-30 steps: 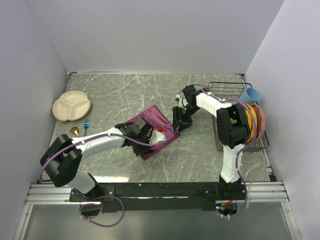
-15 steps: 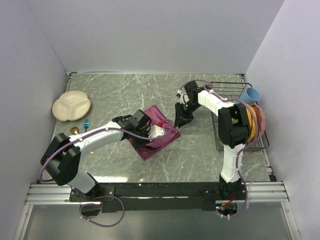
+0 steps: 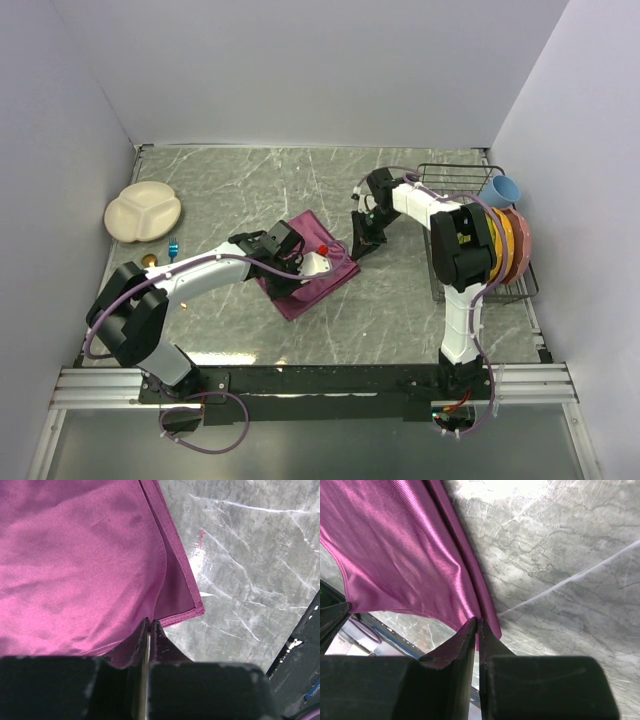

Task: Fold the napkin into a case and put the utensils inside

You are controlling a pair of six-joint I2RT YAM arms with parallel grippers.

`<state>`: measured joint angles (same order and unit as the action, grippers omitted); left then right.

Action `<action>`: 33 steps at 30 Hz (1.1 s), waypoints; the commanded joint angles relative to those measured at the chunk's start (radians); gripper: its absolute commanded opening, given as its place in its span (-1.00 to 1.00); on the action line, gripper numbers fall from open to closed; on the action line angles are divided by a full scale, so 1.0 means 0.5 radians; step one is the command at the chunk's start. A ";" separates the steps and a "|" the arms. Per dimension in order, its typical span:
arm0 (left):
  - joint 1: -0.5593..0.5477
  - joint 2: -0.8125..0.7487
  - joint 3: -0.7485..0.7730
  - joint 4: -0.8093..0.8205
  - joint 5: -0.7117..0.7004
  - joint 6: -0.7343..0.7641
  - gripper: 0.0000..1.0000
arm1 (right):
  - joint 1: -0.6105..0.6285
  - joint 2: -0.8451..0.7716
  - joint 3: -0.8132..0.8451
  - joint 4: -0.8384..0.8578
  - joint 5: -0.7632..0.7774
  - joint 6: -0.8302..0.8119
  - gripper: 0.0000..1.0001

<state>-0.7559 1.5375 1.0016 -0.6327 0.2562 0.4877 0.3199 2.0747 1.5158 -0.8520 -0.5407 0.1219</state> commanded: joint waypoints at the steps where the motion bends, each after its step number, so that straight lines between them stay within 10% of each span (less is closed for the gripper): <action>1: 0.015 -0.010 0.003 0.102 0.040 0.012 -0.98 | 0.005 -0.001 -0.031 0.026 0.020 -0.041 -0.74; 12: 0.410 0.391 0.607 0.050 0.135 0.209 -0.97 | 0.005 0.008 -0.049 0.053 0.026 -0.044 -0.77; 33: 0.502 0.987 1.197 0.238 0.129 0.328 -0.90 | 0.011 0.069 -0.062 0.106 0.023 0.023 -0.82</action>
<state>-0.5034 2.0041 1.5585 -0.5583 0.2981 0.6193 0.3210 2.1002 1.4960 -0.8124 -0.5381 0.1249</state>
